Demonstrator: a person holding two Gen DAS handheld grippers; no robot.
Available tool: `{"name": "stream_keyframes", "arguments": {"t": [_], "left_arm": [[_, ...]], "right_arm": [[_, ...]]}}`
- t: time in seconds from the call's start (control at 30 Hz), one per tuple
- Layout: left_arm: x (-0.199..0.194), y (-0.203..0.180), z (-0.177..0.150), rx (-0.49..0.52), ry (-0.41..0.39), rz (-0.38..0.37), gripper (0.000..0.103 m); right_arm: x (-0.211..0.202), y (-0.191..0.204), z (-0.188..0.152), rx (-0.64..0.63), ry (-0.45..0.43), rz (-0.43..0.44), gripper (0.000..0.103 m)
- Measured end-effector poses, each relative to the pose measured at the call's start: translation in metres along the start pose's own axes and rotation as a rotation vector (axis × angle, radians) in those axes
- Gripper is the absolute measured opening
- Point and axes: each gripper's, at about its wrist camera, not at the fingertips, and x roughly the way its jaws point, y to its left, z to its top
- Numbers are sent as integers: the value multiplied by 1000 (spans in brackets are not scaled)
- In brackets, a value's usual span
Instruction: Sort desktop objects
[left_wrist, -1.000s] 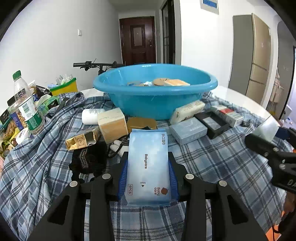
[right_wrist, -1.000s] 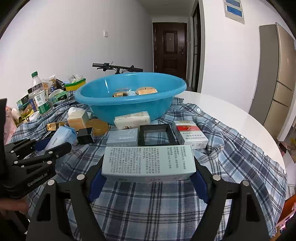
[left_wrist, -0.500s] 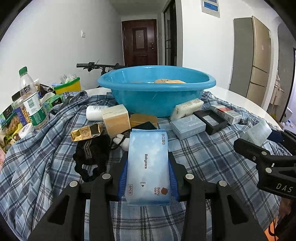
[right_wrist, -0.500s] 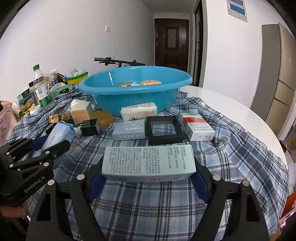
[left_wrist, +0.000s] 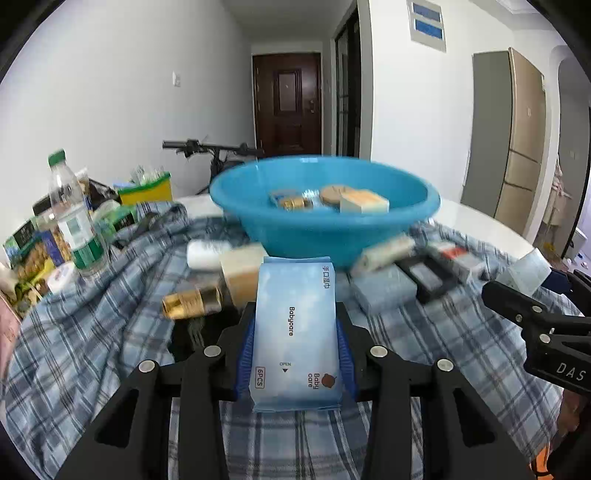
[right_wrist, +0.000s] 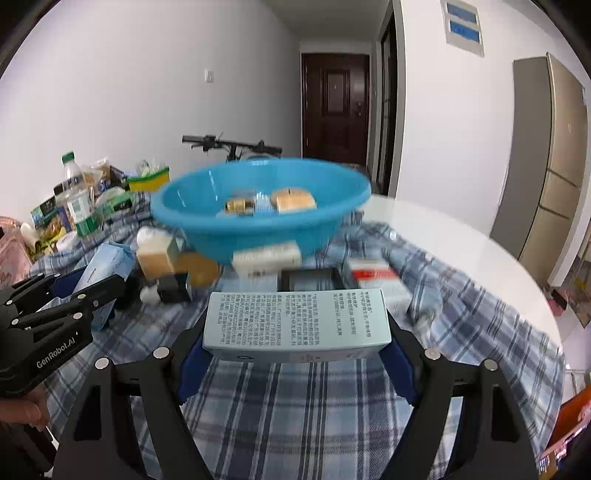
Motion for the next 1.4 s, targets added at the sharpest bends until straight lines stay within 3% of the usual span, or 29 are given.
{"name": "stream_keyframes", "arguments": {"t": [0.23,0.43,0.73,1.4], "left_arm": [[-20,1,44,6,-107,3,41],[-49,10,88,-5,-250,24,41],[-88,16,126,7,-375,23,41],[-144,10,112,3,-425,11,41]], "right_arm": [[-24,0,40,-14,-130,-11,79],[-46,1,72,-20,-232,-16,79],[-83,7,113,-34,-388,-17,79],[-118,14,103,-50,-455,-12,79]]}}
